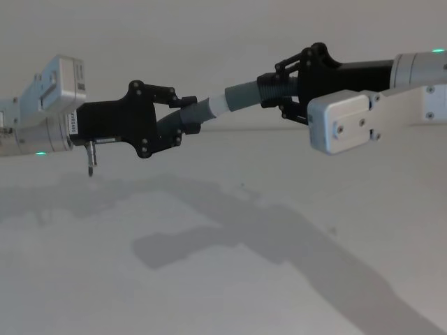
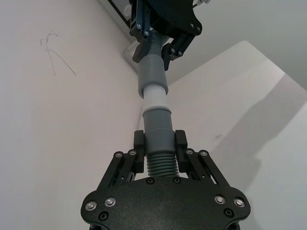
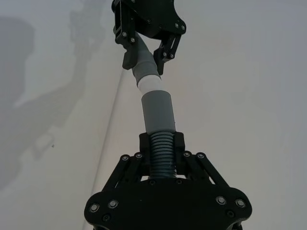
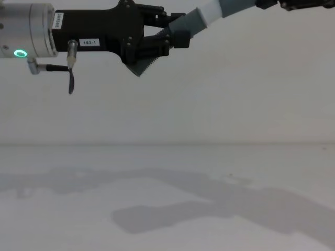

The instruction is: Use both hands to pick up one end of the pipe from the table, align the ends, and insert them.

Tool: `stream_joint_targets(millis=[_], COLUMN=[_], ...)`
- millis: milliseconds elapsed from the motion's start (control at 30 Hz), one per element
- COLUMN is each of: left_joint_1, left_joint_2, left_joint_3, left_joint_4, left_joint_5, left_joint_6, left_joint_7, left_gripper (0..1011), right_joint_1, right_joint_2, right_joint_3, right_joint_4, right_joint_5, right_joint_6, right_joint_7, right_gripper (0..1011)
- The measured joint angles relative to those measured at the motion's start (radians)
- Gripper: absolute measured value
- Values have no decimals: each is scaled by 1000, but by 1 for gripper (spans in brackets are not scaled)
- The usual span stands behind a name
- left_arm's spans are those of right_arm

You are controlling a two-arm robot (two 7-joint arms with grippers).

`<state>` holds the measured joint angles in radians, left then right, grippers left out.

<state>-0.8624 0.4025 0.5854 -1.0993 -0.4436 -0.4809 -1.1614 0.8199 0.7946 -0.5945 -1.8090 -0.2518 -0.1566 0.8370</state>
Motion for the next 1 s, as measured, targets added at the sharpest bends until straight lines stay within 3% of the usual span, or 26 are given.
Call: stream_joint_targets(millis=[300,1000], left_joint_1=[0,0], left_joint_2=[-1,0], left_joint_3=[0,0], left_joint_4=[0,0], left_joint_5=[1,1], left_joint_6=[0,0], left_joint_7=[-1,-3], left_gripper=[339,336], right_joint_1=[21,29], right_joint_2=[0,26], right_joint_3=[-22,-51], right_joint_4=[-1,-43], right_joint_5=[-8,-47], right_joint_6=[15,126], right_joint_7=[22,48], right_gripper=[252,252])
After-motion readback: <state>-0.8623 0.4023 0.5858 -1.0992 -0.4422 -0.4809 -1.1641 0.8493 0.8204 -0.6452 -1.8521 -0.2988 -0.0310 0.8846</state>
